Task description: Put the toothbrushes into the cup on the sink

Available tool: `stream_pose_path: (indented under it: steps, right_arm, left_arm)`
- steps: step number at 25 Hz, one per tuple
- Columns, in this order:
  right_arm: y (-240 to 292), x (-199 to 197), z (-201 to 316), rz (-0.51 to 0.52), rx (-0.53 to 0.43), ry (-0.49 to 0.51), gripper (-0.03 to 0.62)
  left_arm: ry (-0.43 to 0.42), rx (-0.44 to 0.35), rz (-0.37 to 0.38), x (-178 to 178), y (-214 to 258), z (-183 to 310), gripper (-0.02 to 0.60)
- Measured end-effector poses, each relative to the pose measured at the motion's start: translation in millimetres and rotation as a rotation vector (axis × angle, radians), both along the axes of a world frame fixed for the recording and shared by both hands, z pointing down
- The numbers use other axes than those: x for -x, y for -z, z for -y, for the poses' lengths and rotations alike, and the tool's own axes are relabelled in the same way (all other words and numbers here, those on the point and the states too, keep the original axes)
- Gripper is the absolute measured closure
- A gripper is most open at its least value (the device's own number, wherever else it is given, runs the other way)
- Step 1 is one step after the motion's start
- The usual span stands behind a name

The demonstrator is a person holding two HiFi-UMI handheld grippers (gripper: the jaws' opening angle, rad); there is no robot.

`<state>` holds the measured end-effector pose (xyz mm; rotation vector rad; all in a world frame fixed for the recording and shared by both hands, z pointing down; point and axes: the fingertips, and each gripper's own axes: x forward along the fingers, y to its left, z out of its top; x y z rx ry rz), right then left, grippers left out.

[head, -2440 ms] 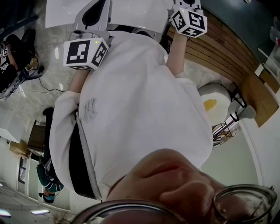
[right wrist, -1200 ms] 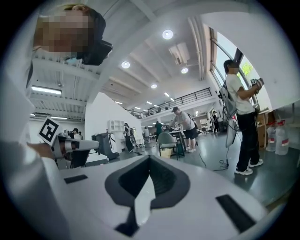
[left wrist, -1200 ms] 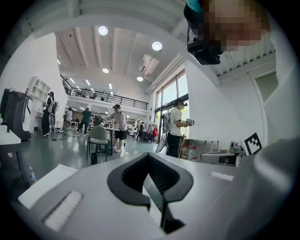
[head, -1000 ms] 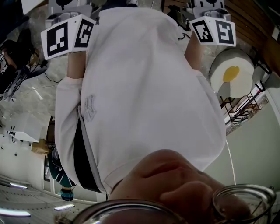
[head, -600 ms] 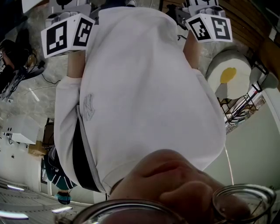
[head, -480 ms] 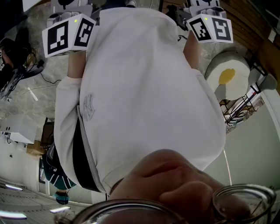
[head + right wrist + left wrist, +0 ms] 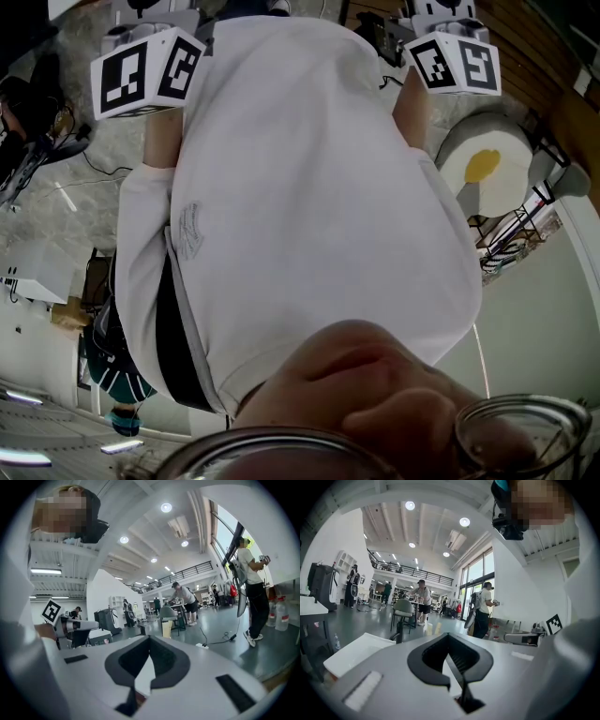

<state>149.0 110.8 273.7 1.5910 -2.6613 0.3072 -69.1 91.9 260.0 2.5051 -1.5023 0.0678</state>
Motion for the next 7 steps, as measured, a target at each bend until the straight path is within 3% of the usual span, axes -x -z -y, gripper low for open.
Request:
stream_pose_path:
  steps: [7]
  right_arm:
    - [4.1,-19.4,-2.6,0.005,-0.005,-0.013,0.585]
  left_arm:
    - [-0.014,-0.003,0.004,-19.2,6.2,-0.6,0.577]
